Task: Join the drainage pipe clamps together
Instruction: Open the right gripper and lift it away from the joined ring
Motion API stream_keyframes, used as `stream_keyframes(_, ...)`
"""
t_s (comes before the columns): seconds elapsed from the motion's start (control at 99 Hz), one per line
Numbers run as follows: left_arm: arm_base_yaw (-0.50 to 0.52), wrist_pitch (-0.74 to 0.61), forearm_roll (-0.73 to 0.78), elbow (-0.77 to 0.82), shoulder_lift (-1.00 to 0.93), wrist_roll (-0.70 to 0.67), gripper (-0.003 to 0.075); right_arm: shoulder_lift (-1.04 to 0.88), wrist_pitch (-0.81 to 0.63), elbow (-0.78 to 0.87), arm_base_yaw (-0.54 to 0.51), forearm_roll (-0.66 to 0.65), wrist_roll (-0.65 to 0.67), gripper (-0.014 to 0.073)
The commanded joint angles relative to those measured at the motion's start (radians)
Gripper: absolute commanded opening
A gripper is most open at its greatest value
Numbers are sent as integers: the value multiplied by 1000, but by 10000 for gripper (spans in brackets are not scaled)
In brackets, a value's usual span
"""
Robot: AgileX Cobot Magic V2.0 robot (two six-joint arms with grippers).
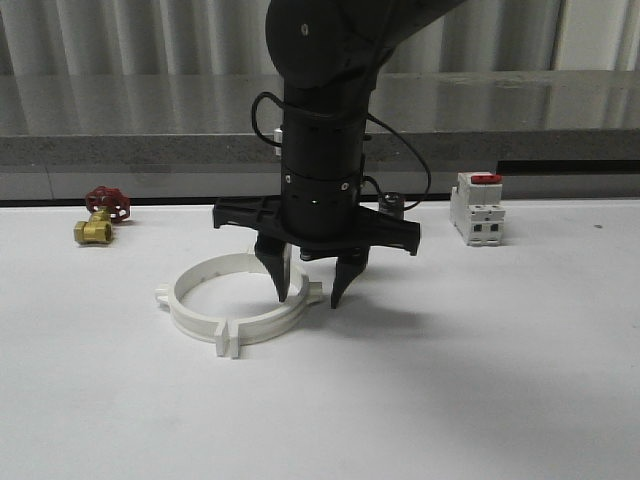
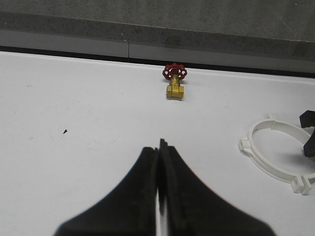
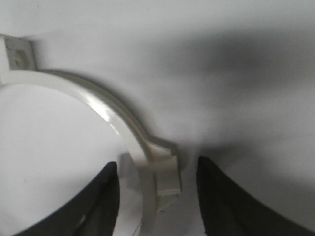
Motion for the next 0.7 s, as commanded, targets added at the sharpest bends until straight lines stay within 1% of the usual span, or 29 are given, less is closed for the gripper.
stream_keyframes(0.0,0,-77,-3,-25,6,-2,-20,-60,-28,-30,0,-6,-1,388)
stream_keyframes(0.162,0,-77,-3,-25,6,-2,-20,-86,-16,-30,0,1,-5,384)
stream_keyframes(0.263,0,-77,-3,-25,6,-2,-20,-118,-7,-30,-1,0,-53,384)
stream_keyframes(0.394,0,-77,-3,-25,6,-2,-20,-175,25,-30,-8,1,-170,384)
stream_keyframes(0.555,0,-77,-3,-25,6,-2,-20,-267,97,-21,-51,0,-326,384)
stream_keyframes(0.565,0,-77,-3,-25,6,-2,-20,-379,96,20,-110,0,-448,384)
stream_keyframes(0.687,0,-77,-3,-25,6,-2,-21,-473,104,78,-165,0,-510,384)
